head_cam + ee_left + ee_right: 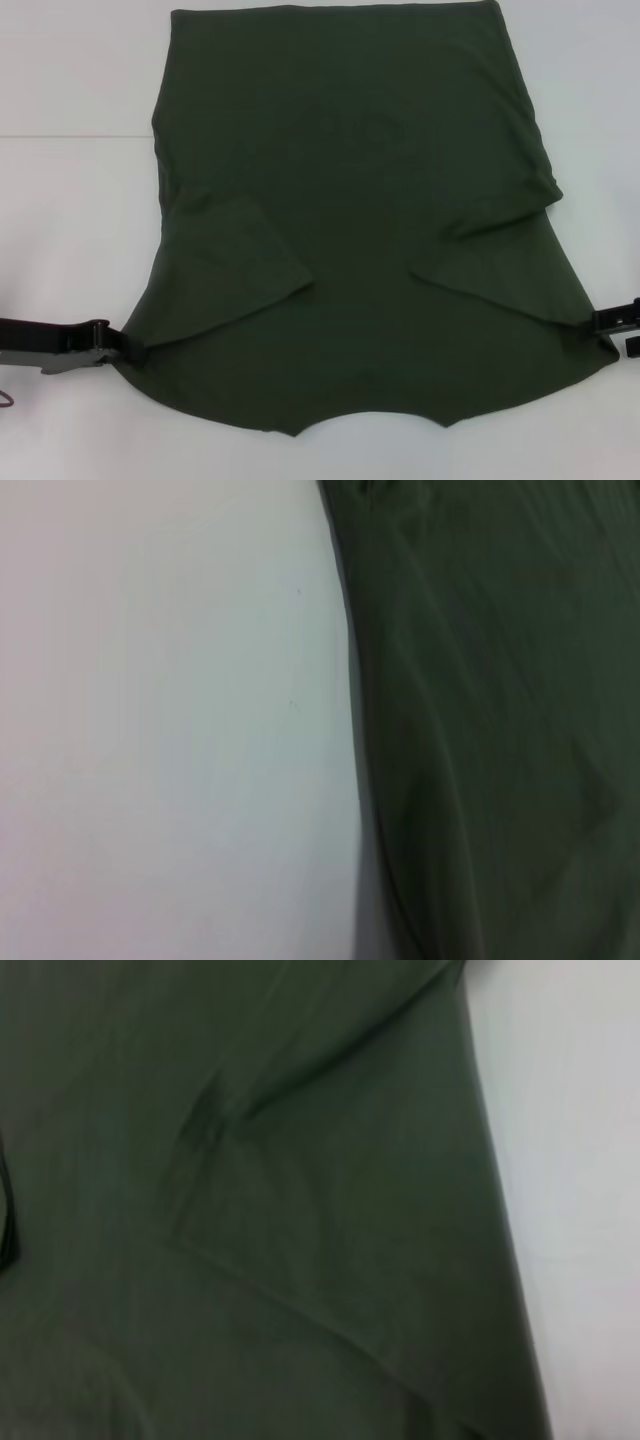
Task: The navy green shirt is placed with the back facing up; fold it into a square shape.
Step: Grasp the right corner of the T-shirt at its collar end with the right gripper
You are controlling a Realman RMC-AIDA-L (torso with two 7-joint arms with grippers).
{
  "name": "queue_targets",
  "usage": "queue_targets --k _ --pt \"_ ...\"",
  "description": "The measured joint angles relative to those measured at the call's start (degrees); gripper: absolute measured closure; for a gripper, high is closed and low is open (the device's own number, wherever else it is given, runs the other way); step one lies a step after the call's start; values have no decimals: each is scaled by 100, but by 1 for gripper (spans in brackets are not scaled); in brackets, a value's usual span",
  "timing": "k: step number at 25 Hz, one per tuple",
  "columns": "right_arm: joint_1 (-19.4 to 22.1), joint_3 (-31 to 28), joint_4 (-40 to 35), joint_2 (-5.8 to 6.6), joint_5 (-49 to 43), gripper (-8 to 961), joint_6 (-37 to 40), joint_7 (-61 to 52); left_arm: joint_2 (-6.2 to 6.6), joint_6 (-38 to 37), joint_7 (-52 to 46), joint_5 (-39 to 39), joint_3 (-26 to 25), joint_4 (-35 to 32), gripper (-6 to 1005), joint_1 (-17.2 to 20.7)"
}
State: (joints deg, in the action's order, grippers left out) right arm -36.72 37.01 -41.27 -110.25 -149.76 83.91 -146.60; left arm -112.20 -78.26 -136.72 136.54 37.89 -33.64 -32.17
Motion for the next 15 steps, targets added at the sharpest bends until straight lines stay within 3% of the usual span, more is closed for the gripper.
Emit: queue_targets --k 15 --pt "-17 244 42 -104 -1 28 -238 139 -3 30 15 -13 9 16 940 0"
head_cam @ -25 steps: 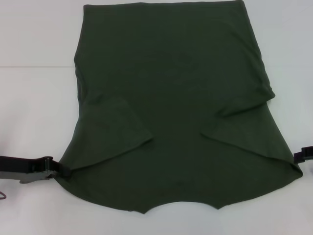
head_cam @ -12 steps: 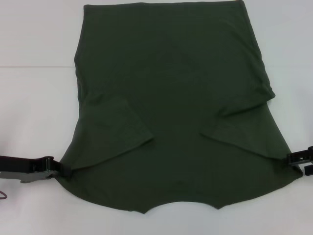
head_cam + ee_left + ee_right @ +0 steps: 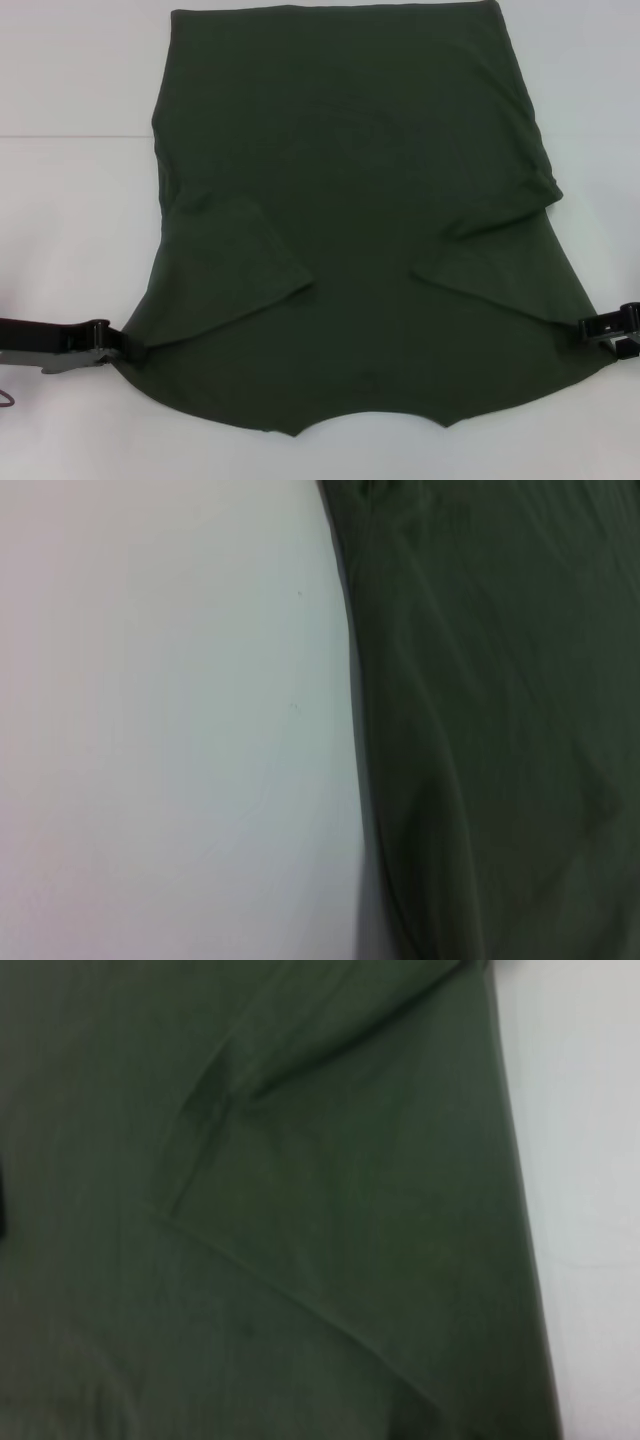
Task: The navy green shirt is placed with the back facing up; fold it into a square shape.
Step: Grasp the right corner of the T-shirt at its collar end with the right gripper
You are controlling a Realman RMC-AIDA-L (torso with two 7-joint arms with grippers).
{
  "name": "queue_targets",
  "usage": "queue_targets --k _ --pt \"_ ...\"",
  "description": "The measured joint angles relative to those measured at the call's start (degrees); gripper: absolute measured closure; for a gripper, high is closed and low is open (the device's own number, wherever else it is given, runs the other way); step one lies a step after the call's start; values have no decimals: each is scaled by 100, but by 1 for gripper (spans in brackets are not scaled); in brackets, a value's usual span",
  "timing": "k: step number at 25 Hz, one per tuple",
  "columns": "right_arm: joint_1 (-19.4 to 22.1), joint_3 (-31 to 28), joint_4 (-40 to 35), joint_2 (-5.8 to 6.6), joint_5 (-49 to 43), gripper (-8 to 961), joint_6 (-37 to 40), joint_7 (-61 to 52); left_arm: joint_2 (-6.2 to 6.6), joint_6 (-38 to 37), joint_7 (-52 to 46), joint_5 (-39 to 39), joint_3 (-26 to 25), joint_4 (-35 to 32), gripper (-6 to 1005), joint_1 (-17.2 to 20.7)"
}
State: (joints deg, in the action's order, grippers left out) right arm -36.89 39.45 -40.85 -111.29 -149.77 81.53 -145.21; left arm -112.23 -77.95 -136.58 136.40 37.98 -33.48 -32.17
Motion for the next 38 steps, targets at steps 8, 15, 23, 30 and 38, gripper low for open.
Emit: queue_targets --k 8,15,23,30,38 --pt "17 36 -2 0 7 31 -36 2 -11 0 9 18 -20 -4 941 0" --pt "33 36 -2 17 10 31 -41 2 -24 0 9 14 -5 -10 940 0" --pt "22 43 -2 13 0 27 -49 3 -27 0 9 15 -8 -10 939 0" --pt "-6 51 -3 -8 -4 26 -30 10 -27 0 9 6 -4 -10 941 0" --pt "-82 63 0 -67 25 59 59 54 -27 -1 9 9 -15 -10 940 0"
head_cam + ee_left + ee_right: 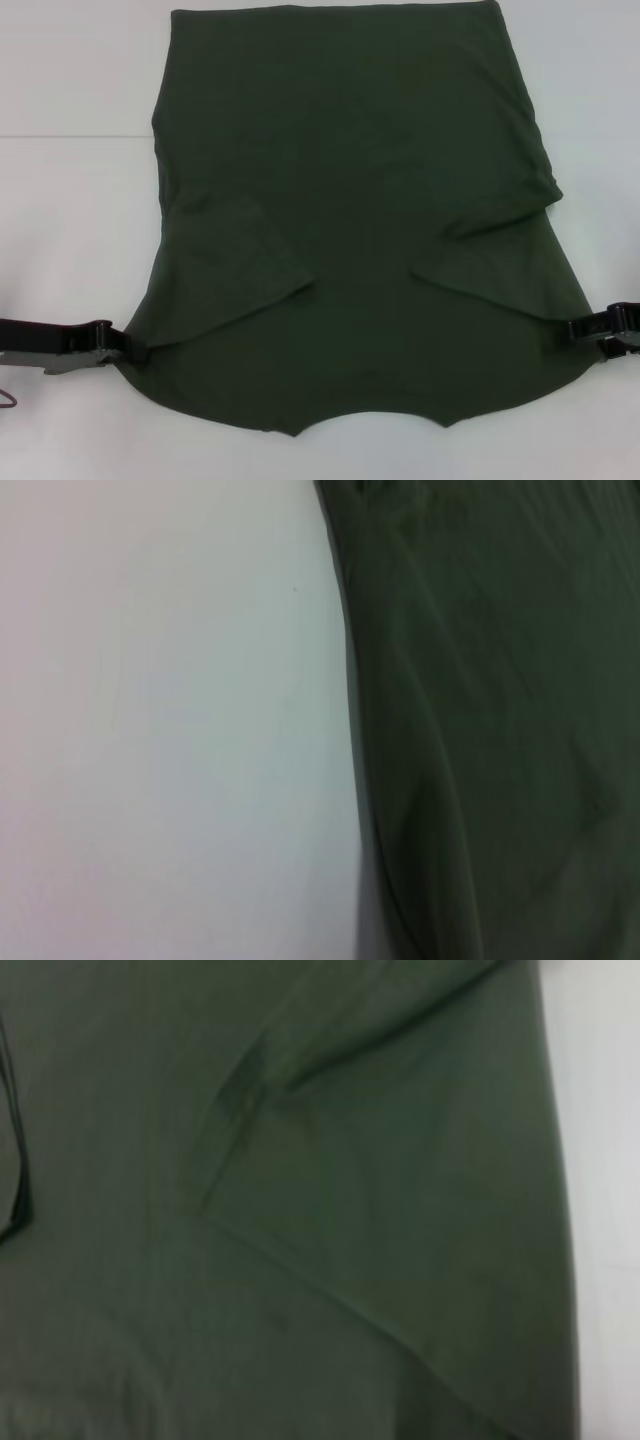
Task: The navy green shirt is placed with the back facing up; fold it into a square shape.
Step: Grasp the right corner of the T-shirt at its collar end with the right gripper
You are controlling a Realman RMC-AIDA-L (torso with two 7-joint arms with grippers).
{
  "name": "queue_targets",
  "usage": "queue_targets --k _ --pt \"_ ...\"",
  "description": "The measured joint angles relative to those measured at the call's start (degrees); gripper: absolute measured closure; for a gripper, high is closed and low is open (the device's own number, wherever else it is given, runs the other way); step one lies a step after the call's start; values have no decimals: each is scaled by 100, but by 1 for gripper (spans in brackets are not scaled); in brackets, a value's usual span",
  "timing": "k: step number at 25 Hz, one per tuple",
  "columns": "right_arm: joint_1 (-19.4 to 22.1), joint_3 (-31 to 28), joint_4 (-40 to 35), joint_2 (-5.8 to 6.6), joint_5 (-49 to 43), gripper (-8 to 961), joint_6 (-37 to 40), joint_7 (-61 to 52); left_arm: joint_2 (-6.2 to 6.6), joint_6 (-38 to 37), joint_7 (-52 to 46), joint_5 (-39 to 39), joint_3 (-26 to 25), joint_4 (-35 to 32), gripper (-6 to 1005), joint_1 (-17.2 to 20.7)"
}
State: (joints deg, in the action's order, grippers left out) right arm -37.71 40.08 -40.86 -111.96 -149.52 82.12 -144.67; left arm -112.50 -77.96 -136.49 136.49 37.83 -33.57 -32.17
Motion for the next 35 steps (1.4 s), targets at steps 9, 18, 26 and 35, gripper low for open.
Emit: queue_targets --k 9,18,26,35 --pt "-100 -3 6 -115 41 107 58 98 0 0 0 -1 -4 0 940 0" --pt "-131 -19 5 -141 40 156 60 41 0 -10 0 -4 -15 0 942 7" --pt "-88 -1 -3 -123 12 287 56 100 0 -18 3 -15 -22 -7 943 9" --pt "-111 0 1 -115 2 651 55 115 0 -18 13 -18 -24 -9 945 9"
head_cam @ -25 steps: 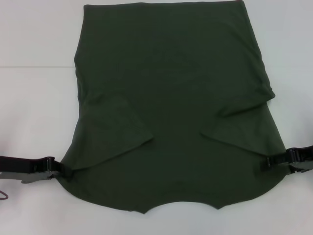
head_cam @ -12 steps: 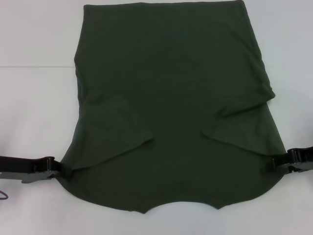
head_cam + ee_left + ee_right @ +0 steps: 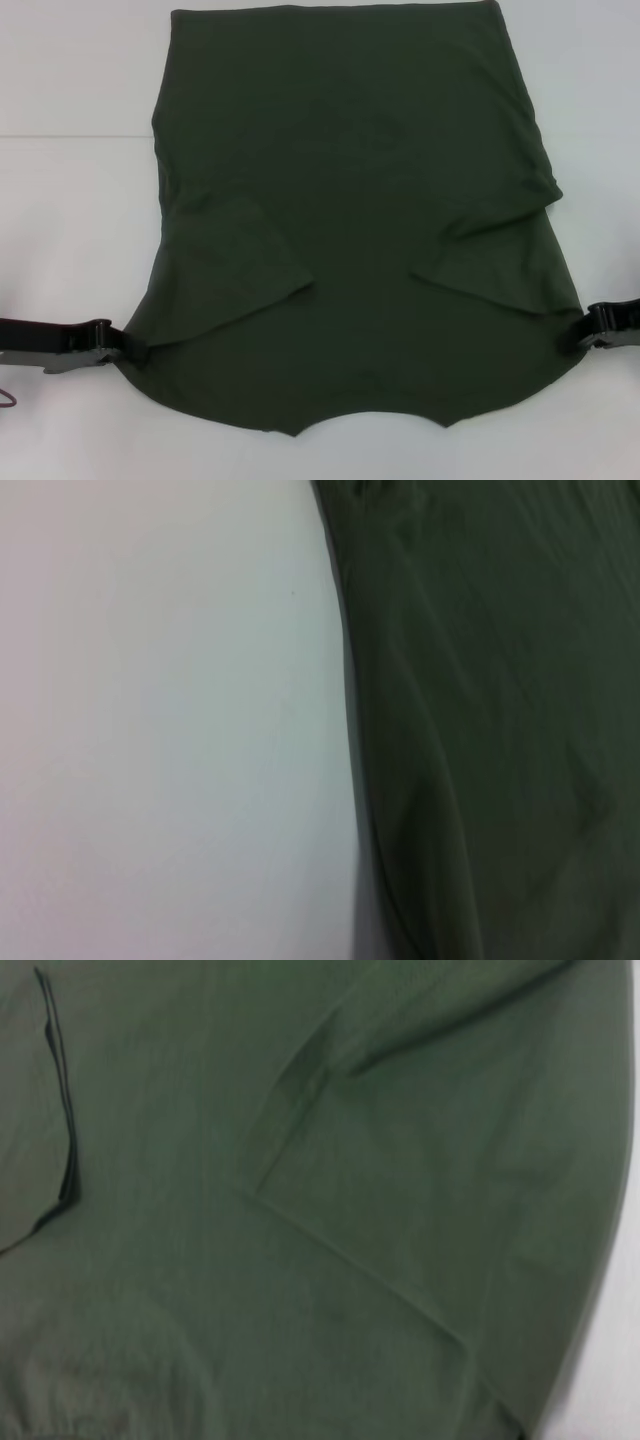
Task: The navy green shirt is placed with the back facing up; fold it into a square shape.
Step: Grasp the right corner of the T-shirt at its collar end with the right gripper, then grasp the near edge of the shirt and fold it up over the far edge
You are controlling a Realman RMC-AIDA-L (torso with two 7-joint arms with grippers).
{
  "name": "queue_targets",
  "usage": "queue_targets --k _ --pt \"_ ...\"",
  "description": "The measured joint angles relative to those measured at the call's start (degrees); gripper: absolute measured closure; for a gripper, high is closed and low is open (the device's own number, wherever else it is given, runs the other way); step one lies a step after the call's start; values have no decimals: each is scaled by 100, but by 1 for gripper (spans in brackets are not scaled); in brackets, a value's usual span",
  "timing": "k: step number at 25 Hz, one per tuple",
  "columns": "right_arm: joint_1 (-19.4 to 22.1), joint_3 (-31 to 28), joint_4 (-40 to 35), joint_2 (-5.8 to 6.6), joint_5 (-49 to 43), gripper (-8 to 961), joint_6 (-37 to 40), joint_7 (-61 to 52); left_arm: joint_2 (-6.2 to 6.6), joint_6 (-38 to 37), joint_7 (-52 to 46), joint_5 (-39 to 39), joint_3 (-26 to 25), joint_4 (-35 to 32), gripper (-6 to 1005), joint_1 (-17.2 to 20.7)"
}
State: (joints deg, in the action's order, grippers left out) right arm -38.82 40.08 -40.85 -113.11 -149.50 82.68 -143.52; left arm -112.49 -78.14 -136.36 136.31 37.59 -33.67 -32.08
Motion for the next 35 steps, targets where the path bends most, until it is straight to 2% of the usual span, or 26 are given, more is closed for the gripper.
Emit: queue_targets --k 5,18,25,29,35 --pt "2 0 -9 0 0 879 4 47 0 -1 3 0 0 0 946 -10" --pt "8 -13 4 0 28 893 86 224 0 -37 4 0 6 0 948 -43" --pt "4 -50 -55 15 48 894 519 564 51 -273 47 0 15 1 949 -51" --pt "25 -31 -74 46 51 894 930 884 180 -631 53 14 5 11 949 -74" --pt "75 -1 2 108 -90 895 1810 1622 472 -1653 14 173 7 26 949 -85"
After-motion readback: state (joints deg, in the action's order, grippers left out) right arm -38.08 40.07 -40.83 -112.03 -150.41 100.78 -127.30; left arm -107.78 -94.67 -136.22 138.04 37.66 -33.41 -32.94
